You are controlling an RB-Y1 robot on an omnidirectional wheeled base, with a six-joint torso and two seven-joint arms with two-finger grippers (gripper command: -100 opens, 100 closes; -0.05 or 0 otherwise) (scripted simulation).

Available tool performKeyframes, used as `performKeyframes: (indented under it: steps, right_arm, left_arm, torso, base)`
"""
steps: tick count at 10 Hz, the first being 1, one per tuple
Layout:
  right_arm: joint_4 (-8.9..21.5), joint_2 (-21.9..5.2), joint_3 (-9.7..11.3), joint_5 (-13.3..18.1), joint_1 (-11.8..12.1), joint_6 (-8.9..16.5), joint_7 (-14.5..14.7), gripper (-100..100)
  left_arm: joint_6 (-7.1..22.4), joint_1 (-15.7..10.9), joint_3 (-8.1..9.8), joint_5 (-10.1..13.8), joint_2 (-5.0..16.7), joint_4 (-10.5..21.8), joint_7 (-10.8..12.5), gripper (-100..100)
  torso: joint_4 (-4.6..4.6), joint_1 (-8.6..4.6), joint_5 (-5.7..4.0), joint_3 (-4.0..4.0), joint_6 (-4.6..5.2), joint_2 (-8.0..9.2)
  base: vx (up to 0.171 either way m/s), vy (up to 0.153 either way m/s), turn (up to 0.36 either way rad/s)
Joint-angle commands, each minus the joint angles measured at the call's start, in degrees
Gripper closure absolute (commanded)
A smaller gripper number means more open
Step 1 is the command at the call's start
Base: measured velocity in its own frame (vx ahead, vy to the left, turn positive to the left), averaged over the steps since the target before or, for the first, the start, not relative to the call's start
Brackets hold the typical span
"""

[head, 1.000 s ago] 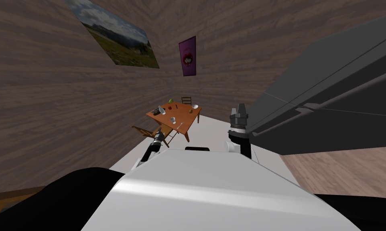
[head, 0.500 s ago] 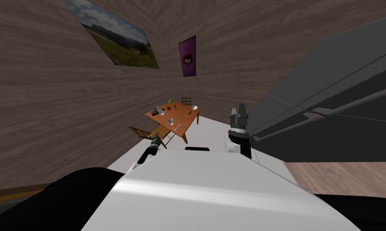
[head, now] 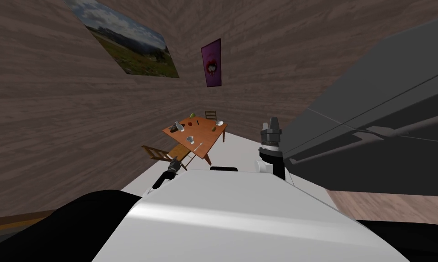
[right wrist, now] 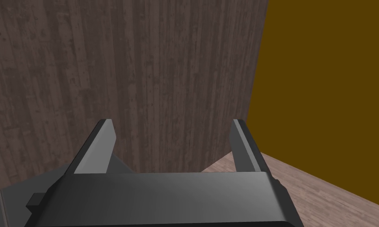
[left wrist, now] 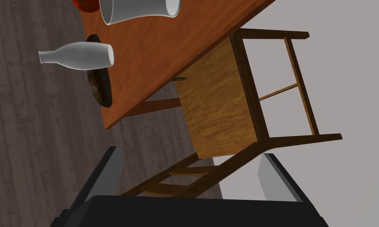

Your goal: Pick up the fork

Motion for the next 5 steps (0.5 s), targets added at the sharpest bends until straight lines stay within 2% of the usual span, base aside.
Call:
performKeyframes:
  steps: [1,2,5]
  right_arm:
    - [0.00,0.00,0.00,0.00,0.00,0.00,0.00,0]
    - [0.00,0.00,0.00,0.00,0.00,0.00,0.00,0]
    - [0.00,0.00,0.00,0.00,0.00,0.00,0.00,0]
  left_arm:
    - [2.86,0.23,1.00,0.79,0.47,1.42,1.48,-100]
    - [3.91,0.23,1.00,0.79,0.47,1.42,1.48,-100]
    - [8.56,0.61,2.44,2.30,1.58,4.85,4.06,-100]
  torso:
    - [0.00,0.00,0.00,0.00,0.00,0.00]
    - [0.00,-0.05,-0.01,0.00,-0.01,-0.02]
    - [0.00,0.08,0.01,0.00,0.00,0.00]
  base:
    - [0.114,-0.103,0.007]
    - [0.107,-0.075,0.015]
    - [0.115,-0.082,-0.003]
